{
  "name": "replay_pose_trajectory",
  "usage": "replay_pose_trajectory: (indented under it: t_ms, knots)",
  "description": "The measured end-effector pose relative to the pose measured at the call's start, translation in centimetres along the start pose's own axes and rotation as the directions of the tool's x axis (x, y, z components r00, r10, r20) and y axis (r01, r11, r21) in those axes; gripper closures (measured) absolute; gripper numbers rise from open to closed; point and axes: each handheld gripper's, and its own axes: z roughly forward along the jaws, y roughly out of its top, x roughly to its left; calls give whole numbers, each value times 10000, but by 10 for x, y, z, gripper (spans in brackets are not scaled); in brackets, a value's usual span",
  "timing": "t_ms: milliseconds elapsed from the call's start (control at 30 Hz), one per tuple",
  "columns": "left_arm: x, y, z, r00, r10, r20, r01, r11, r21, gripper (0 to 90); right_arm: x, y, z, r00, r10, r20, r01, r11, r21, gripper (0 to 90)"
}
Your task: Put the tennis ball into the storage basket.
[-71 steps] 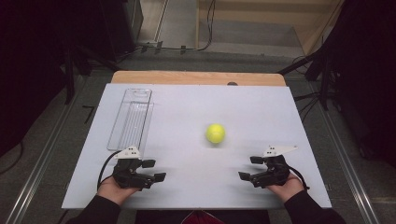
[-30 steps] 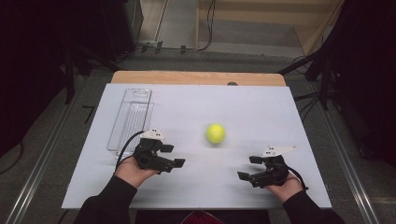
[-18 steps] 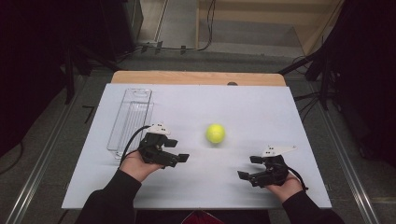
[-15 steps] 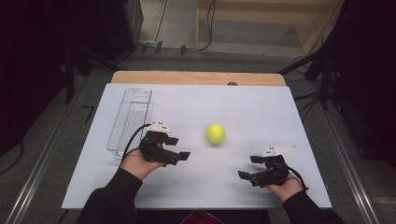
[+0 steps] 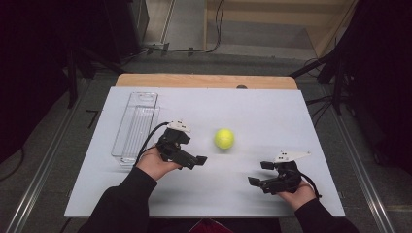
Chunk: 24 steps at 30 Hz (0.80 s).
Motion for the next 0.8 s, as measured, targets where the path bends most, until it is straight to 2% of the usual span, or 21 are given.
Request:
replay_pose_trajectory:
  t_ms: [100,233,367,800]
  knots:
    - [1,3,5,9999,108,-103,-106,9998,143,0,0,0,0,10000,-67,51,67,10000,48,127]
    - [3,5,9,10000,16,45,-15,10000,-96,0,0,0,0,10000,-40,48,40,10000,51,126]
    - [5,7,14,9999,77,-84,-78,10000,-11,0,0,-1,1,10000,-3,67,3,9999,109,127]
    - [9,22,22,9998,199,-48,-199,9998,-15,0,-1,-1,1,9999,-27,116,25,9999,153,127]
